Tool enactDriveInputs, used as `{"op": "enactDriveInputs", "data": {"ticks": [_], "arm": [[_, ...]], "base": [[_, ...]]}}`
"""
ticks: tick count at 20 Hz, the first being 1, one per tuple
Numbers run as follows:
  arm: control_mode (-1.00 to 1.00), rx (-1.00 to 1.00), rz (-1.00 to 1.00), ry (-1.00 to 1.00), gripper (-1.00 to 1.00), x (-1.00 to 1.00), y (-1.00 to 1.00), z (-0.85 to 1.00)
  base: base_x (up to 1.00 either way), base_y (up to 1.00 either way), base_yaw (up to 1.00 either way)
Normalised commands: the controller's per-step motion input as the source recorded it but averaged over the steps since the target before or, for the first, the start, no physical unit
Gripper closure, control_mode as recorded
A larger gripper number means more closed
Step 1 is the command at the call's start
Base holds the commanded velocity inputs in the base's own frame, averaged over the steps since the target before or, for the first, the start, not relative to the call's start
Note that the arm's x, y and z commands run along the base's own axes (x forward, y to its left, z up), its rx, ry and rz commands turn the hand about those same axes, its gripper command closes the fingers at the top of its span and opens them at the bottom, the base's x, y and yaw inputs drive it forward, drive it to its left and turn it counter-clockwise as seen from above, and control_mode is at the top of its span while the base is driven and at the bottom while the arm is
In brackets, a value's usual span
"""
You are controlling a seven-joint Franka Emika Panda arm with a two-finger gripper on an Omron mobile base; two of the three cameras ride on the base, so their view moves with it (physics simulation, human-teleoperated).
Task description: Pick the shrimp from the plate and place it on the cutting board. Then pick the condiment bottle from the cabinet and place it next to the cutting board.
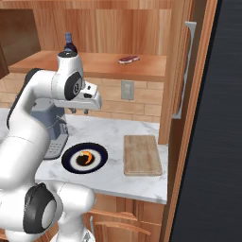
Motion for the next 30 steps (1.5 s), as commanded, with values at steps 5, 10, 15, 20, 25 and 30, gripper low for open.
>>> {"op": "enactDriveInputs", "data": {"ticks": [5, 10, 15, 20, 25, 30], "arm": [[-1.0, 0.0, 0.0, 0.01, -1.0, -0.01, 0.02, -0.11], [-1.0, 0.0, 0.02, 0.01, -1.0, -0.09, 0.03, -0.3], [-1.0, 0.0, 0.05, 0.02, -1.0, -0.05, 0.0, -0.25], [-1.0, 0.0, 0.05, 0.02, -1.0, 0.0, 0.0, -0.28], [-1.0, 0.0, 0.05, 0.01, -1.0, 0.0, 0.0, -0.4], [-1.0, 0.0, 0.05, 0.02, -1.0, -0.02, 0.0, -0.41]], "base": [[0.0, 0.0, 0.0], [0.0, 0.0, 0.0], [0.0, 0.0, 0.0], [0.0, 0.0, 0.0], [0.0, 0.0, 0.0], [0.0, 0.0, 0.0]]}}
